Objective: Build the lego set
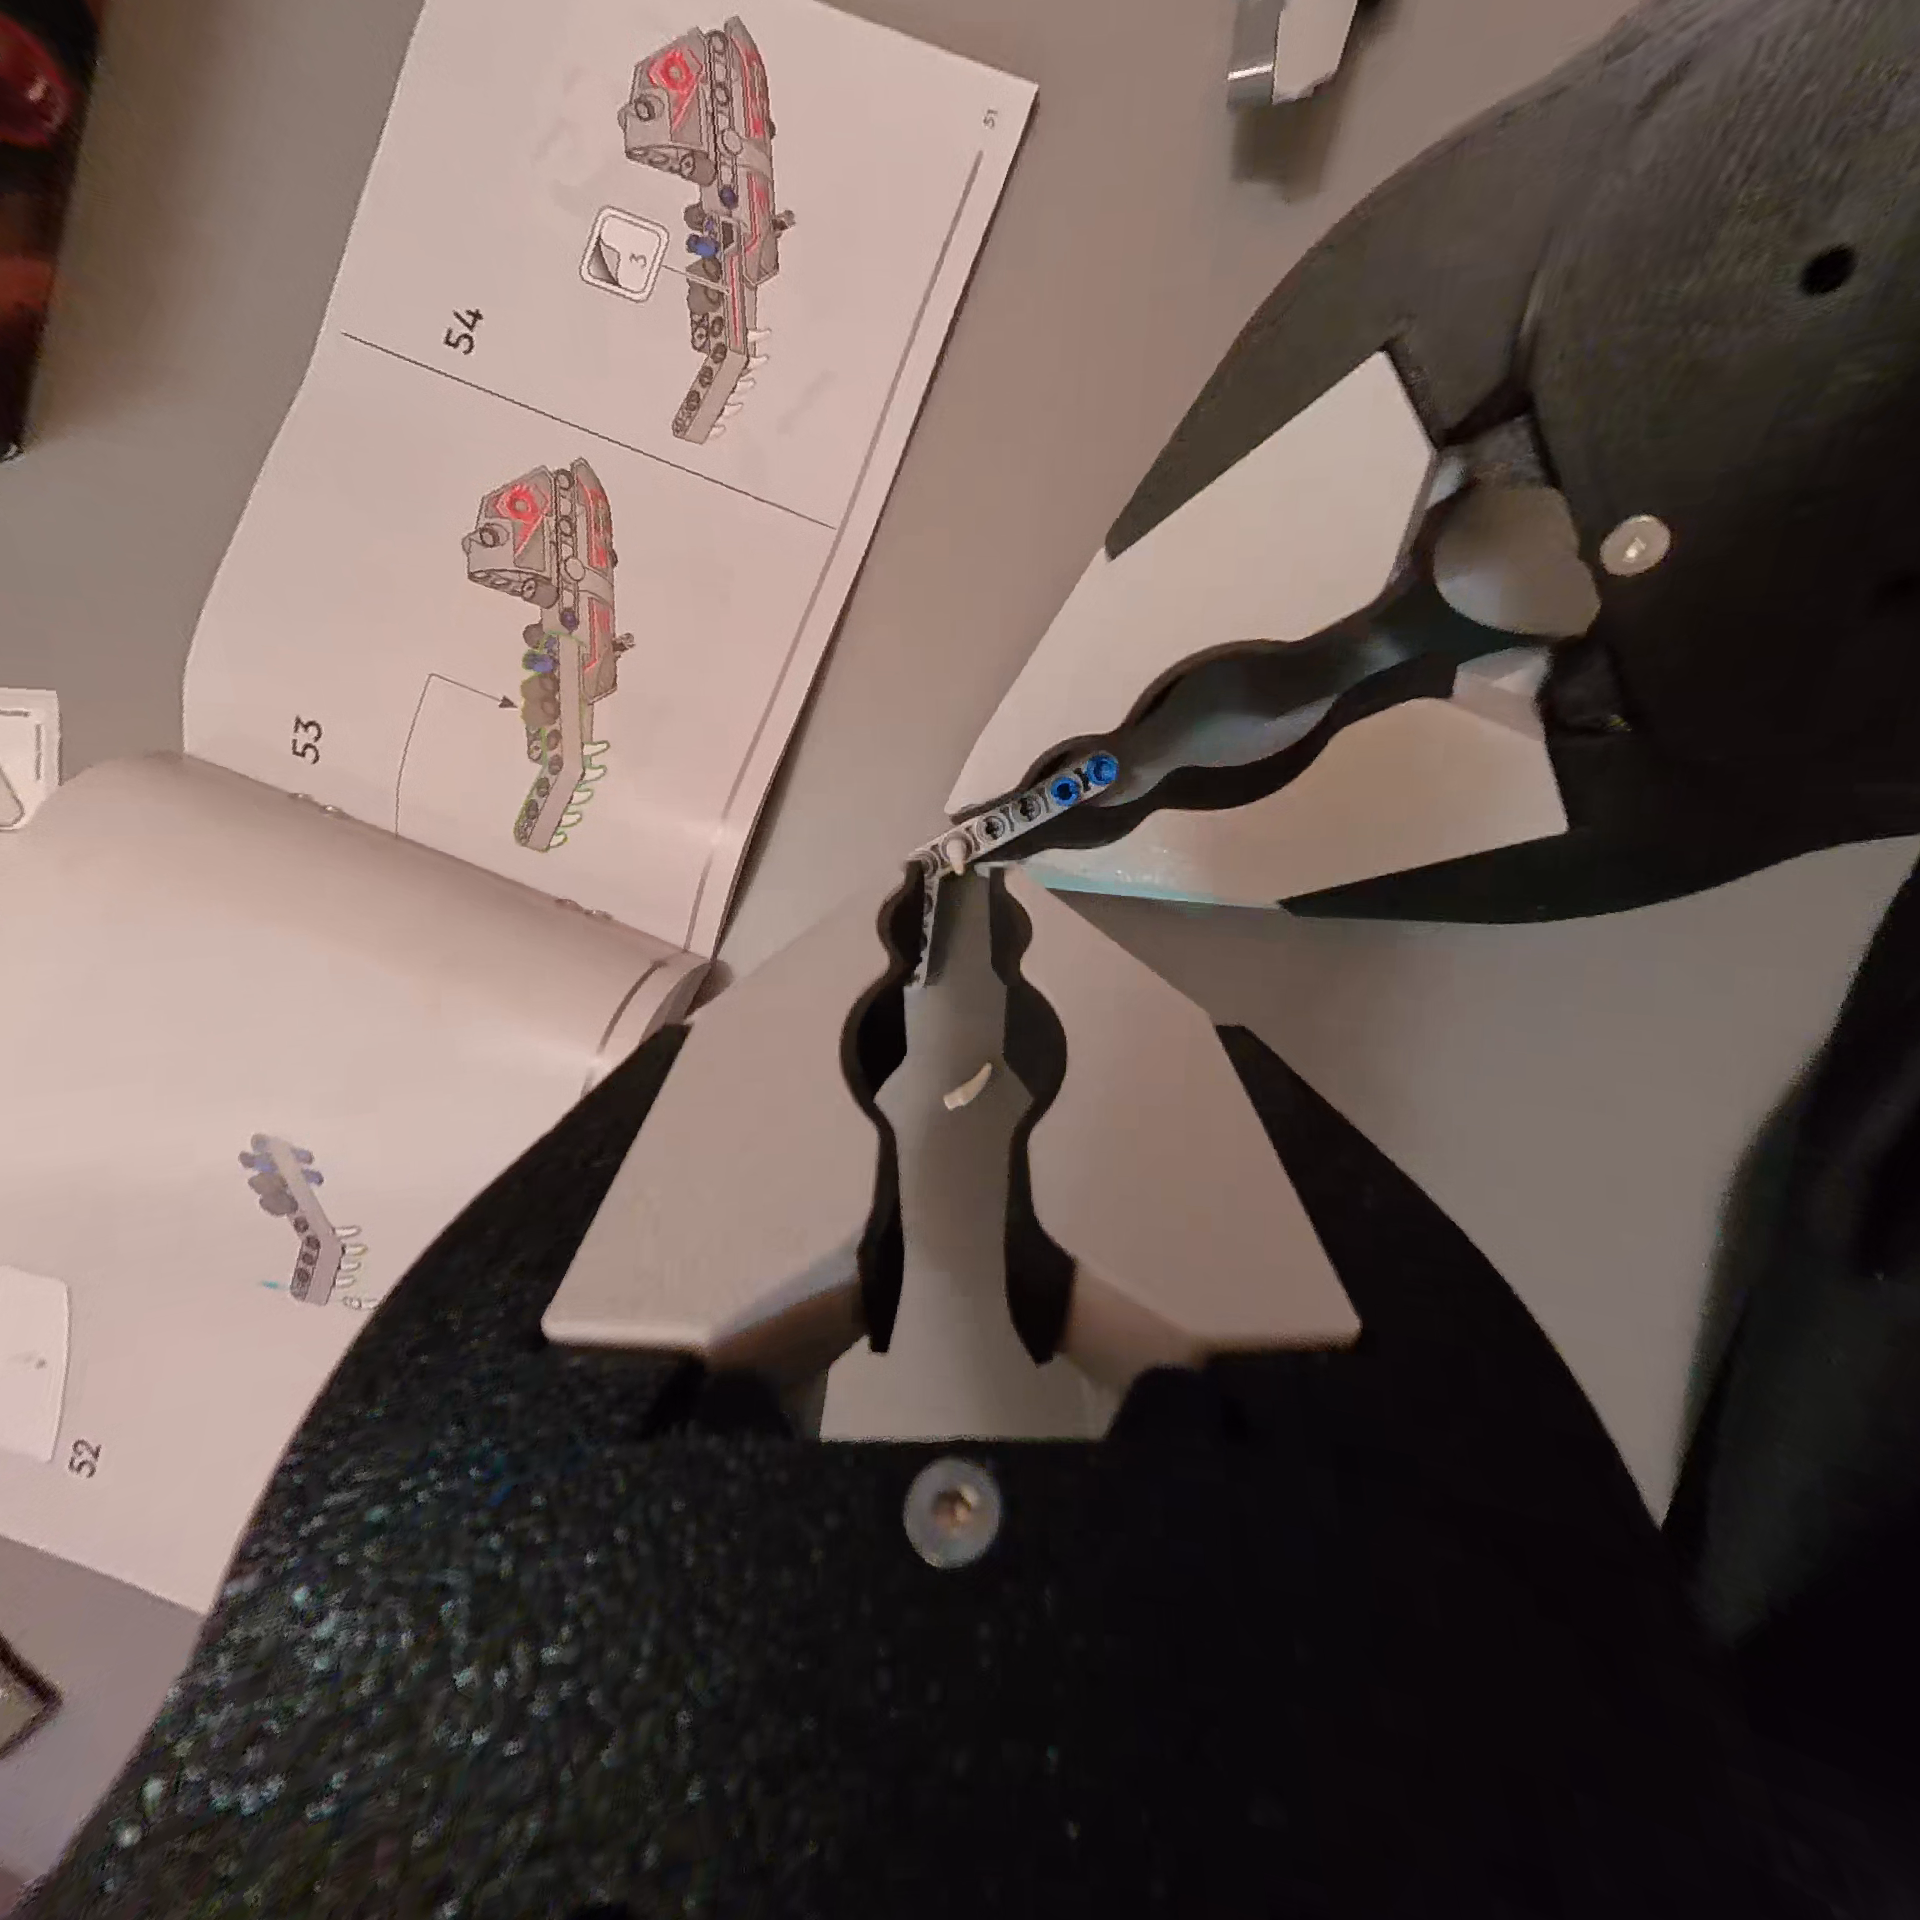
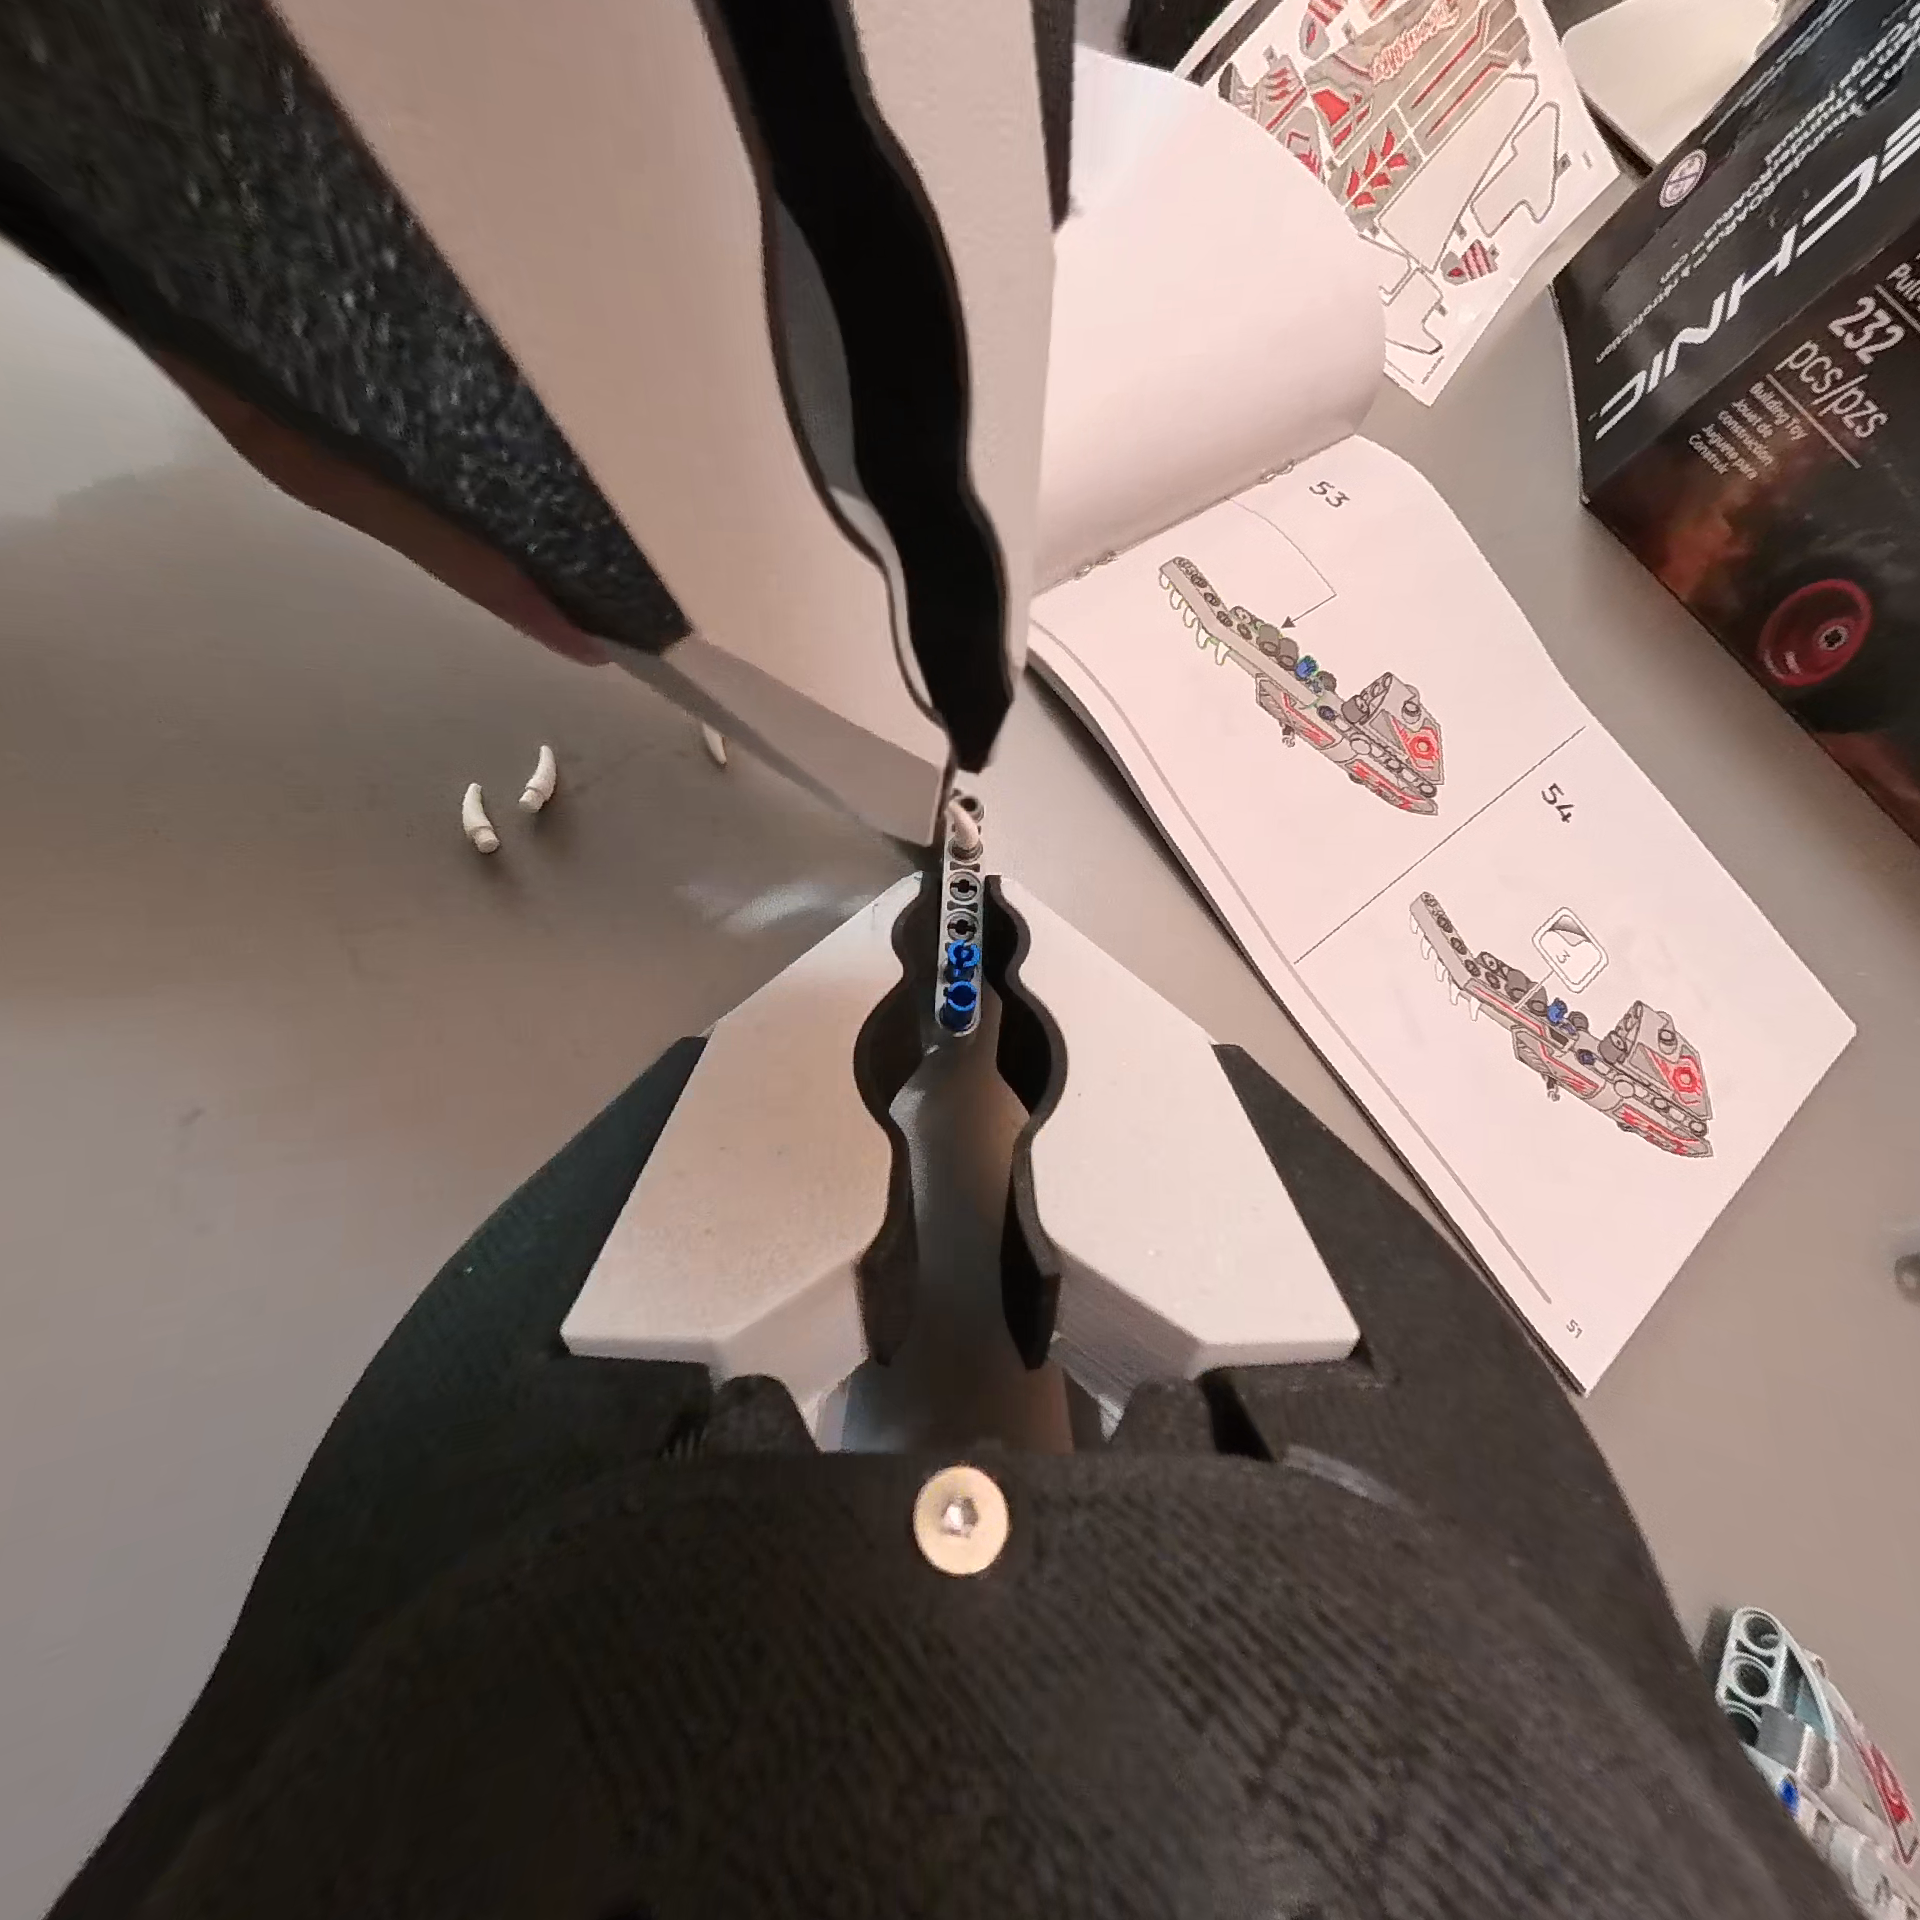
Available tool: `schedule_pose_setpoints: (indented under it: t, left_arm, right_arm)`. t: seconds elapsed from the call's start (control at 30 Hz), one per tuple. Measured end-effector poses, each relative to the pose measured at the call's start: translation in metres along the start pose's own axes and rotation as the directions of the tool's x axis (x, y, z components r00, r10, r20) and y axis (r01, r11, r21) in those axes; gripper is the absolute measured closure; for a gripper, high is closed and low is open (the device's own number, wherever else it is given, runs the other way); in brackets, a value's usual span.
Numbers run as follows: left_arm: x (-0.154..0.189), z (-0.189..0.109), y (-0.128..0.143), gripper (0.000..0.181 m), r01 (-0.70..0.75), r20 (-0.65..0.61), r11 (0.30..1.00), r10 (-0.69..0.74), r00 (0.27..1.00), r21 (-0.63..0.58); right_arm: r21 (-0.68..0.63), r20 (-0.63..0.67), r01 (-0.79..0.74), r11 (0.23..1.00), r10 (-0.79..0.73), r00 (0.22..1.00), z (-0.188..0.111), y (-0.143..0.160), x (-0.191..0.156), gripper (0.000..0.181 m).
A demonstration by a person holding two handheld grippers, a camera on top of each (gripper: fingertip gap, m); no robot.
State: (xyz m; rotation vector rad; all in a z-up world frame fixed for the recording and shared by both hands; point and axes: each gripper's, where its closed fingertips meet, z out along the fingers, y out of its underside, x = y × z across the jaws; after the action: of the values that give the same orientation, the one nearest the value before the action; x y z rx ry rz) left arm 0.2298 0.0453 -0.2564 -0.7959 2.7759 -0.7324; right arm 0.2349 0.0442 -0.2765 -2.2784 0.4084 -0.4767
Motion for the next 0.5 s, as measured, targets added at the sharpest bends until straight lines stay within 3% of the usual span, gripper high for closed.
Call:
schedule_pose_setpoints:
  t: [0.03, 0.17, 0.5]
  left_arm:
    - [0.0003, 0.0013, 0.0005, 0.171, -0.005, 0.008, 1.0, 0.005, 1.0, 0.0]
    - [0.0002, 0.007, -0.0013, 0.181, -0.005, 0.015, 1.0, 0.005, 1.0, 0.023]
    - [-0.0012, 0.0096, 0.0001, 0.181, -0.042, 0.025, 0.999, 0.042, 0.999, -0.008]
  right_arm:
    - [0.0, 0.0, 0.001, 1.0, -0.001, 1.0, 0.0, 0.0, 0.0, 0.174]
    - [0.0, -0.002, 0.003, 1.0, -0.003, 1.0, -0.0001, 0.0, -0.0002, 0.174]
    - [-0.001, 0.002, -0.002, 1.0, 0.002, 1.0, 0.0, 0.0002, -0.0002, 0.174]
